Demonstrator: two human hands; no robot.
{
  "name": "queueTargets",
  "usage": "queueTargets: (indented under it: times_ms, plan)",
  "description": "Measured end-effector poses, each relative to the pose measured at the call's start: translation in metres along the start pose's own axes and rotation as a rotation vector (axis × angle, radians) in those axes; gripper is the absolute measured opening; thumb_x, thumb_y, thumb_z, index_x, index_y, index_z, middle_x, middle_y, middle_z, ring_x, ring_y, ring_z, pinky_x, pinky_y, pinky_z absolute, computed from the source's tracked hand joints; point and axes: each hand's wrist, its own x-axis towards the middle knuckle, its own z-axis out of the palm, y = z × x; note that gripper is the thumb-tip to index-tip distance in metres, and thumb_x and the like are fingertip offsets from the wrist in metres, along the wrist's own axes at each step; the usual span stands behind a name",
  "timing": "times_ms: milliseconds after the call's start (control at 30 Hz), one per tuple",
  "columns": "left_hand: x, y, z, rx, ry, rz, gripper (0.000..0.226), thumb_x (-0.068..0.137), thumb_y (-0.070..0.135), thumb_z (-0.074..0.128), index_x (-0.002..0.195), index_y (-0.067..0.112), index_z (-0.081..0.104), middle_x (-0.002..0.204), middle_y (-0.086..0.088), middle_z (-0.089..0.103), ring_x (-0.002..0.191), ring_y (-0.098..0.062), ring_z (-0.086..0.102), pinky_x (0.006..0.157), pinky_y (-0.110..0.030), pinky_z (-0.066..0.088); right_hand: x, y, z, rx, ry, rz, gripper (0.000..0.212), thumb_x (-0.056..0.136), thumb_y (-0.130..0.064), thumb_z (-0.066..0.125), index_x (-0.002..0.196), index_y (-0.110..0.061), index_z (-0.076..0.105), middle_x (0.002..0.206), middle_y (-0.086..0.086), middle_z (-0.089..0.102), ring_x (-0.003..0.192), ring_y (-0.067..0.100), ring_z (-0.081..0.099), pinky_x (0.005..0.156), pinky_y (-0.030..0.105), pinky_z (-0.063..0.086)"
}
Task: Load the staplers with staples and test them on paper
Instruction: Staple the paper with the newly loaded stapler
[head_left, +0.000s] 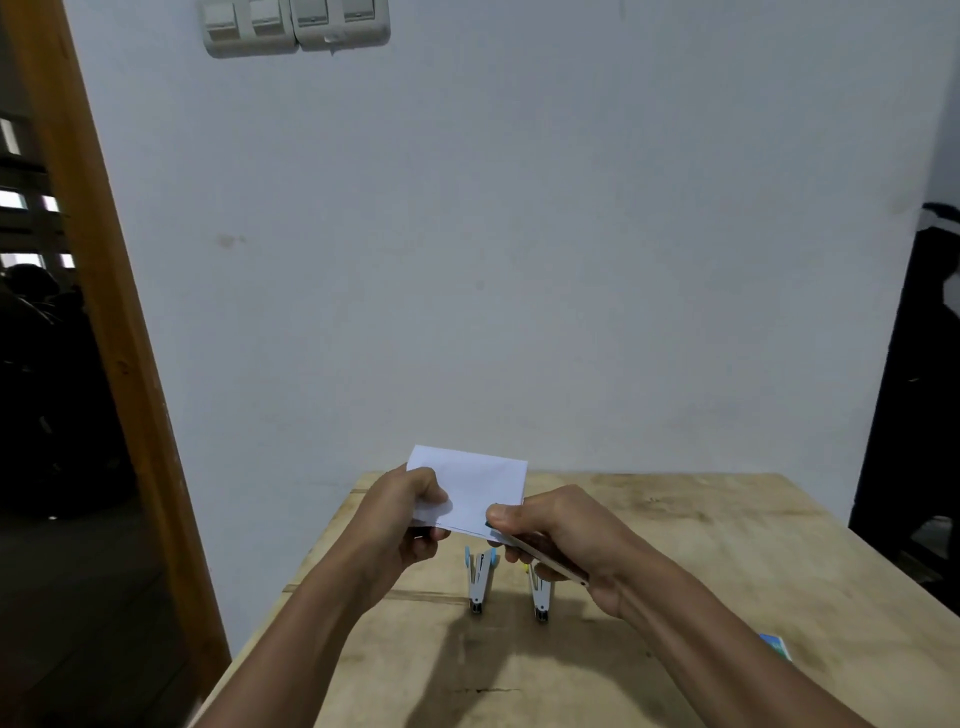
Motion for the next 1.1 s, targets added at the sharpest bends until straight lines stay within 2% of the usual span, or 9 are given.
queueTargets:
  times_ms: [167,267,400,500,633,733,833,967,1100]
  plan:
    - [-0.001,-0.001,-0.004,-0.013,0.016,-0.004,0.01,0.079,-0.001,0.045,0.076,0.007,0.051,0.064,-0.005,0.048,0.049,-0.018,0.039,0.047,-0.024,0.026,0.001,0.009,-0.002,0.169,-0.133,0.071,0.024,0.088,-0.039,0.067,0.085,-0.015,0.066,0.072,0.001,0.062,0.055,0.013,0.053,0.056,0.027,0.043]
    - [0.001,-0.001,-0.01,-0.058,0.077,-0.003,0.008,0.078,-0.001,0.046,0.077,0.007,0.047,0.069,-0.007,0.045,0.05,-0.019,0.04,0.046,-0.025,0.026,0.002,0.019,-0.006,0.264,-0.201,0.097,0.034,0.084,-0.05,0.066,0.093,-0.019,0.054,0.065,-0.002,0.046,0.047,0.009,0.032,0.044,0.021,0.025]
    - [0.001,-0.003,-0.018,-0.074,0.107,-0.009,0.009,0.079,-0.001,0.046,0.078,0.008,0.044,0.067,-0.005,0.044,0.05,-0.019,0.041,0.047,-0.025,0.026,0.011,0.029,-0.011,0.339,0.031,0.086,0.032,0.078,-0.029,0.079,0.08,-0.019,0.048,0.055,-0.007,0.026,0.043,0.006,0.016,0.036,0.017,0.015]
    - [0.002,-0.009,-0.022,-0.062,0.096,-0.011,0.008,0.079,-0.001,0.047,0.078,0.007,0.046,0.068,-0.005,0.045,0.051,-0.019,0.041,0.049,-0.027,0.026,0.016,0.03,-0.006,0.362,0.123,0.072,0.025,0.078,-0.022,0.081,0.079,-0.015,0.057,0.057,-0.003,0.044,0.042,0.007,0.019,0.036,0.019,0.02]
    - [0.006,-0.015,-0.024,-0.044,0.091,-0.025,0.008,0.08,0.0,0.047,0.076,0.007,0.047,0.07,-0.006,0.045,0.053,-0.019,0.04,0.048,-0.025,0.027,0.02,0.025,0.013,0.261,0.15,-0.002,0.021,0.079,-0.021,0.08,0.076,-0.013,0.06,0.08,0.006,0.075,0.037,0.006,0.028,0.04,0.02,0.025]
    - [0.012,-0.023,-0.035,0.035,0.113,0.005,0.006,0.079,0.001,0.051,0.08,0.006,0.047,0.075,-0.01,0.044,0.056,-0.02,0.038,0.05,-0.026,0.029,0.027,0.024,0.031,0.129,0.217,-0.079,0.016,0.08,-0.007,0.075,0.073,-0.007,0.061,0.062,0.001,0.068,0.031,0.0,0.041,0.036,0.015,0.028]
    - [0.017,-0.039,-0.053,0.131,0.236,0.067,0.017,0.076,0.007,0.069,0.089,0.005,0.06,0.07,-0.011,0.063,0.058,-0.021,0.049,0.059,-0.031,0.045,0.036,0.026,0.049,0.092,0.285,-0.084,0.01,0.079,-0.001,0.072,0.081,-0.003,0.063,0.068,0.007,0.068,0.034,-0.003,0.049,0.037,0.009,0.032]
    - [0.018,-0.065,-0.081,0.126,0.446,0.051,0.025,0.073,0.015,0.078,0.096,0.017,0.069,0.07,-0.005,0.075,0.062,-0.017,0.068,0.081,-0.04,0.059,0.055,0.044,0.081,0.041,0.328,-0.026,0.012,0.074,-0.005,0.076,0.074,-0.014,0.067,0.07,0.004,0.07,0.057,0.008,0.062,0.052,0.018,0.044]
    - [0.022,-0.09,-0.109,0.206,0.508,0.013,0.016,0.077,0.012,0.073,0.092,0.016,0.075,0.066,-0.003,0.075,0.06,-0.015,0.069,0.074,-0.037,0.059,0.08,0.072,0.119,-0.058,0.322,0.039,0.009,0.07,-0.013,0.071,0.064,-0.018,0.065,0.065,-0.005,0.066,0.07,0.019,0.063,0.068,0.032,0.051]
